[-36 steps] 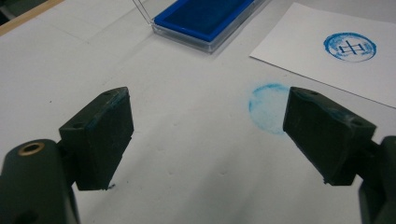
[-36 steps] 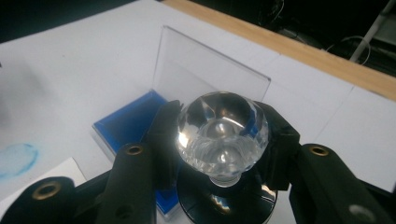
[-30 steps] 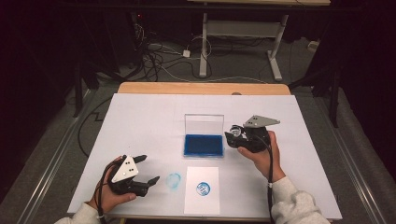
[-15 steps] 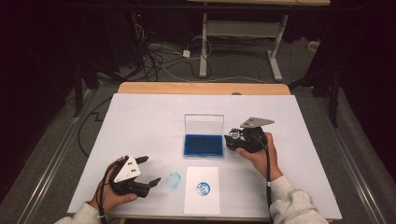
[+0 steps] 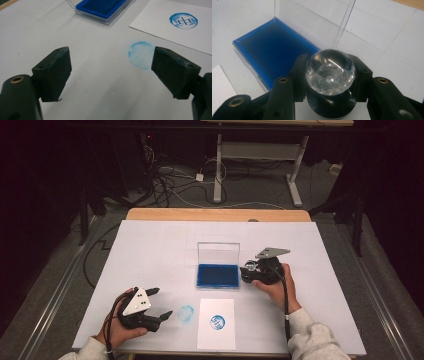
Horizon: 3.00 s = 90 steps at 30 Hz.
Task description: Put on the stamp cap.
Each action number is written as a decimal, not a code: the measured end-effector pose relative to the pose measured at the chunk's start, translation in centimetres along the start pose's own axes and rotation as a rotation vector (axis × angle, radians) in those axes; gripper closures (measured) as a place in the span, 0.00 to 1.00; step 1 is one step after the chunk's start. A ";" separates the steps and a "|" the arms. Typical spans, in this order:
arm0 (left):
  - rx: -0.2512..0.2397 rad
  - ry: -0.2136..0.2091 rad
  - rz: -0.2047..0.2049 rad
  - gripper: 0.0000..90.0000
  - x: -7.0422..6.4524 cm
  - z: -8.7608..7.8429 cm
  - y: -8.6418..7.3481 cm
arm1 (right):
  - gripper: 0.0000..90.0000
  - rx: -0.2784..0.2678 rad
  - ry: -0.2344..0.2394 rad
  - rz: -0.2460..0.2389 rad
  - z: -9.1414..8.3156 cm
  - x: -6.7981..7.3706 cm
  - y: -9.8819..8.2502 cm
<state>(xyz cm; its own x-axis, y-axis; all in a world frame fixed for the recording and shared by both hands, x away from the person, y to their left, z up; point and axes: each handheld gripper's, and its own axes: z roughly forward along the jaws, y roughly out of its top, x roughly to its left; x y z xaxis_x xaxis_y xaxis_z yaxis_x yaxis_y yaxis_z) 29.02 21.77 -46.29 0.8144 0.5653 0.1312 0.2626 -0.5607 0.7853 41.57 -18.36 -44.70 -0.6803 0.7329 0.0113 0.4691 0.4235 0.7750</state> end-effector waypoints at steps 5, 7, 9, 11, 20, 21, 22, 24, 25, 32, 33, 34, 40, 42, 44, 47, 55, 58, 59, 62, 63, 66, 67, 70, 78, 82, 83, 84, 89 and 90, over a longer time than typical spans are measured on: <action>0.003 -0.005 -0.002 0.18 0.0 0.1 0.0 | 0.62 0.009 0.008 -0.005 0.2 0.1 -0.1; 0.001 -0.009 -0.003 0.18 0.0 0.1 0.0 | 0.62 0.009 0.008 -0.001 0.2 0.1 -0.2; -0.001 -0.008 -0.002 0.18 -0.1 0.1 0.1 | 0.62 0.009 0.007 0.002 0.2 0.0 -0.2; 0.001 -0.008 -0.001 0.18 -0.1 0.1 0.1 | 0.62 0.009 0.004 0.005 0.2 -0.1 -0.2; 0.001 -0.009 -0.003 0.18 0.0 0.1 0.1 | 0.57 0.013 -0.025 -0.005 -0.1 0.0 -0.1; 0.001 -0.009 -0.003 0.18 0.0 0.1 0.1 | 0.57 0.009 -0.027 -0.011 -0.1 0.0 -0.1; 0.001 -0.007 -0.003 0.18 0.0 0.1 0.1 | 0.56 0.006 -0.029 -0.014 -0.1 0.0 -0.1; -0.002 -0.001 -0.002 0.18 0.0 0.1 0.1 | 0.53 0.005 -0.038 -0.013 -0.2 0.1 0.0; -0.005 -0.001 -0.004 0.18 0.0 0.0 0.1 | 0.53 0.004 -0.039 -0.018 -0.2 0.1 0.0; -0.002 -0.001 -0.003 0.18 0.0 0.0 0.1 | 0.47 -0.003 -0.079 -0.062 -0.5 0.5 0.4; -0.001 -0.001 -0.003 0.18 0.0 0.0 0.1 | 0.46 -0.005 -0.088 -0.069 -0.6 0.6 0.4; 0.000 -0.001 -0.002 0.18 0.0 0.0 0.1 | 0.46 -0.009 -0.090 -0.073 -0.6 0.6 0.4; 0.002 -0.003 -0.001 0.18 0.0 0.1 0.1 | 0.41 -0.032 -0.102 -0.089 -0.9 0.8 0.6; 0.004 -0.003 0.000 0.18 0.0 0.1 0.1 | 0.41 -0.035 -0.107 -0.096 -1.0 0.9 0.7; 0.005 -0.005 0.000 0.18 0.0 0.1 0.1 | 0.40 -0.038 -0.113 -0.108 -1.1 1.0 0.7; 0.007 -0.005 0.002 0.19 0.0 0.1 0.1 | 0.36 -0.048 -0.131 -0.112 -1.2 1.1 0.9; 0.008 -0.007 0.001 0.19 0.0 0.1 0.1 | 0.29 -0.077 -0.158 -0.132 -1.6 1.4 1.1; 0.009 -0.006 0.003 0.19 0.0 0.1 0.1 | 0.27 -0.102 -0.156 -0.139 -1.8 1.5 1.2; 0.009 -0.006 0.002 0.19 0.0 0.1 0.1 | 0.27 -0.107 -0.160 -0.140 -1.9 1.6 1.3; 0.011 -0.008 0.002 0.19 0.0 0.1 0.1 | 0.23 -0.124 -0.167 -0.142 -2.1 1.7 1.4; 0.013 -0.007 0.003 0.19 0.0 0.1 0.1 | 0.23 -0.129 -0.164 -0.144 -2.2 1.7 1.5; 0.015 -0.005 0.005 0.19 0.0 0.1 0.1 | 0.23 -0.132 -0.168 -0.150 -2.5 1.8 1.6; 0.016 -0.004 0.004 0.19 0.0 0.1 0.1 | 0.23 -0.135 -0.173 -0.153 -2.6 1.9 1.7; 0.017 -0.002 0.001 0.19 0.0 0.2 0.0 | 0.23 -0.149 -0.166 -0.164 -2.8 2.1 1.8; 0.016 -0.004 -0.004 0.19 0.2 0.2 -0.1 | 0.23 -0.154 -0.165 -0.189 -3.2 2.5 2.1; 0.011 -0.002 -0.012 0.19 0.4 0.1 -0.2 | 0.23 -0.168 -0.147 -0.187 -3.5 2.6 2.4; 0.009 -0.002 -0.014 0.19 0.4 0.1 -0.3 | 0.23 -0.171 -0.150 -0.195 -3.5 2.6 2.4; 0.009 -0.002 -0.015 0.19 0.5 0.0 -0.3 | 0.23 -0.171 -0.147 -0.194 -3.6 2.7 2.5; 0.008 -0.004 -0.015 0.19 0.6 0.1 -0.3 | 0.23 -0.171 -0.145 -0.215 -3.8 3.1 2.7; 0.008 -0.003 -0.013 0.19 0.5 0.1 -0.3 | 0.23 -0.172 -0.145 -0.218 -3.8 3.2 2.7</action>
<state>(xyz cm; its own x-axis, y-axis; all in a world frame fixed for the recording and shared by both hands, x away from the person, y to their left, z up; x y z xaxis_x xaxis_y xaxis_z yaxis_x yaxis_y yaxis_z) 29.43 22.18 -46.48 0.8124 0.5709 0.1188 0.2780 -0.5582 0.7818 38.48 -16.87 -40.13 -0.6608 0.7086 -0.2475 0.2106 0.4915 0.8450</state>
